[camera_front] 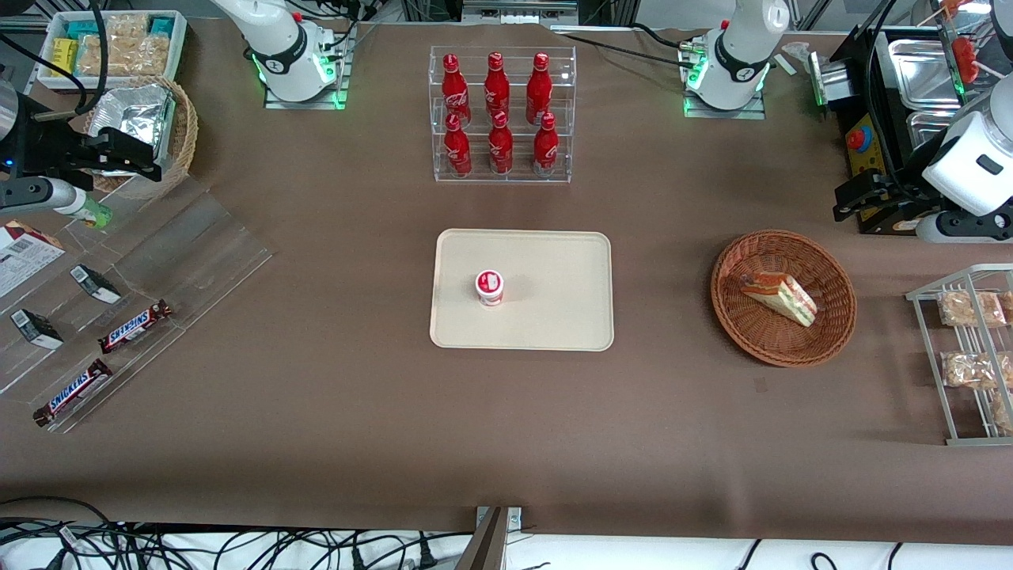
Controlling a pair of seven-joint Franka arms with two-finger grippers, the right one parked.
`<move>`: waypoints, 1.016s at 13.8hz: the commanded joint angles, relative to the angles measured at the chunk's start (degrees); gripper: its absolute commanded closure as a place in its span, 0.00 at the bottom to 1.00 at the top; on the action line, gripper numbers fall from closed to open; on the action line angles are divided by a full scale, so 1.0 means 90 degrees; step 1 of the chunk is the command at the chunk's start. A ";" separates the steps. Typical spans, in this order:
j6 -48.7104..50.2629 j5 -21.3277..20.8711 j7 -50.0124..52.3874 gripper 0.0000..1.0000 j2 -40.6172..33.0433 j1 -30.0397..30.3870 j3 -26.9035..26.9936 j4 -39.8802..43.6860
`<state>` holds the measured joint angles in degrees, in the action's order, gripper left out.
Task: Place sandwich from basket to tray
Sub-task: 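Move the left gripper from rest toward the wicker basket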
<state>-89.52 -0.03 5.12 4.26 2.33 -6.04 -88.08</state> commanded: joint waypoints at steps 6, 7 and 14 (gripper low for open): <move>0.0132 0.0032 0.0259 0.00 0.0054 0.0073 0.0036 -0.0037; 0.0074 0.0023 0.0454 0.00 0.0054 0.0092 0.0046 -0.0231; -0.1545 -0.0669 0.3049 0.00 0.0044 0.0132 0.0046 -0.1872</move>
<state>-99.79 -3.75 26.38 5.99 3.40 -5.36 -100.67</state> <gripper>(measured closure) 0.000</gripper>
